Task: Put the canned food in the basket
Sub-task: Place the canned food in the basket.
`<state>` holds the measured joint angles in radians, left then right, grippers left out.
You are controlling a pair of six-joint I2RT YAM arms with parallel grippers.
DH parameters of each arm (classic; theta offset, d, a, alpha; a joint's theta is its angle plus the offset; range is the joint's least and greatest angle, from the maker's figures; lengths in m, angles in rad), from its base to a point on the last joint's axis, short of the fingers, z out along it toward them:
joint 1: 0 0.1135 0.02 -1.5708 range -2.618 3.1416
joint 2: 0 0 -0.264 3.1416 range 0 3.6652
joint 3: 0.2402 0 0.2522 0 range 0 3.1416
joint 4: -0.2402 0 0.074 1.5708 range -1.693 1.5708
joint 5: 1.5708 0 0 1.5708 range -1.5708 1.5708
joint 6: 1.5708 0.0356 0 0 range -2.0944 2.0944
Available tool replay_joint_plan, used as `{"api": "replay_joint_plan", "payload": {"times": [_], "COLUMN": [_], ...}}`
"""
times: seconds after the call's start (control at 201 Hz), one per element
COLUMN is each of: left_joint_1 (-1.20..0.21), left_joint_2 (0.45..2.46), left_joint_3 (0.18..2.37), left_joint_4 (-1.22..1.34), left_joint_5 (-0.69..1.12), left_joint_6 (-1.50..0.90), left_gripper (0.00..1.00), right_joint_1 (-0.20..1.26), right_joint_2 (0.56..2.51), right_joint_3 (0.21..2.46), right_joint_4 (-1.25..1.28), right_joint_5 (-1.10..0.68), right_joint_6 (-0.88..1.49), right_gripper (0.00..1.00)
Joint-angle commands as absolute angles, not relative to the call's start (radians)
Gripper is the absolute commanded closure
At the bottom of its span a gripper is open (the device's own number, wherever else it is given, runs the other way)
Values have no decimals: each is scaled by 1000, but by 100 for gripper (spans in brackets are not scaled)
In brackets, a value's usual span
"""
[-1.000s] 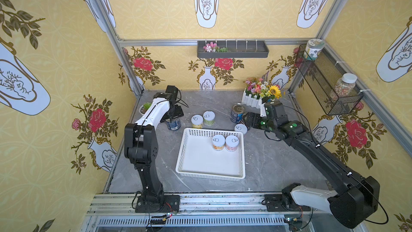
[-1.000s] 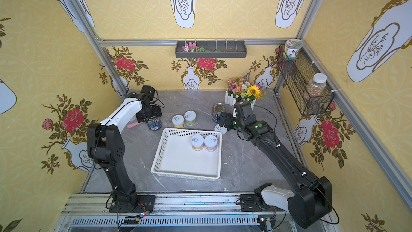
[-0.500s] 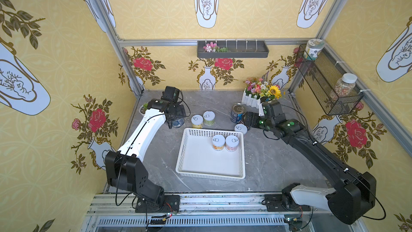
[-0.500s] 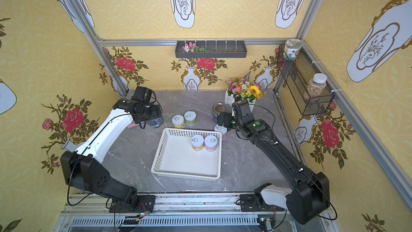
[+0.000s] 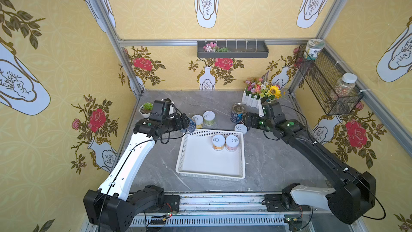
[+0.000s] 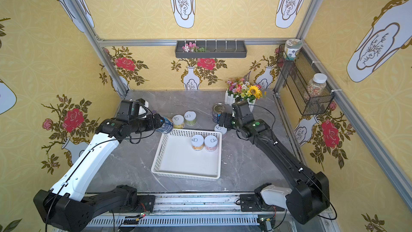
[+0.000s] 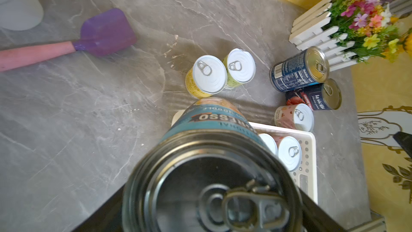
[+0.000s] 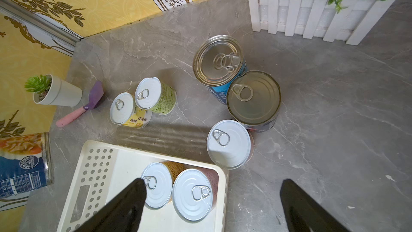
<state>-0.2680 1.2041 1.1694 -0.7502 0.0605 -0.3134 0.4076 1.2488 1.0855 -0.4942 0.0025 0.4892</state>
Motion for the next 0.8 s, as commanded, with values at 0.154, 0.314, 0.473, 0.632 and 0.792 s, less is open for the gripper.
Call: {"api": "replay_joint_plan", "payload": {"times": [0.154, 0.314, 0.473, 0.632, 0.792], "left_joint_1": [-330, -396, -430, -493, -513], "left_joint_2": [1259, 1312, 1356, 1401, 1471], "left_joint_3": [1164, 1169, 1172, 1175, 1187], "left_joint_4": [-638, -669, -690, -700, -699], "left_joint_5": [188, 118, 64, -15, -46], "left_joint_6": [-291, -282, -283, -286, -287], "left_gripper": [18, 18, 19, 19, 18], "right_joint_1": [408, 409, 408, 409, 411], "right_joint_2": [1246, 1252, 1253, 1259, 1271], "right_joint_3": [1089, 1092, 1089, 1091, 1091], "right_joint_4": [-480, -482, -483, -484, -480], "right_joint_5": [5, 2, 5, 3, 2], "right_joint_6": [473, 471, 471, 471, 470], "right_gripper": [3, 3, 3, 3, 3]}}
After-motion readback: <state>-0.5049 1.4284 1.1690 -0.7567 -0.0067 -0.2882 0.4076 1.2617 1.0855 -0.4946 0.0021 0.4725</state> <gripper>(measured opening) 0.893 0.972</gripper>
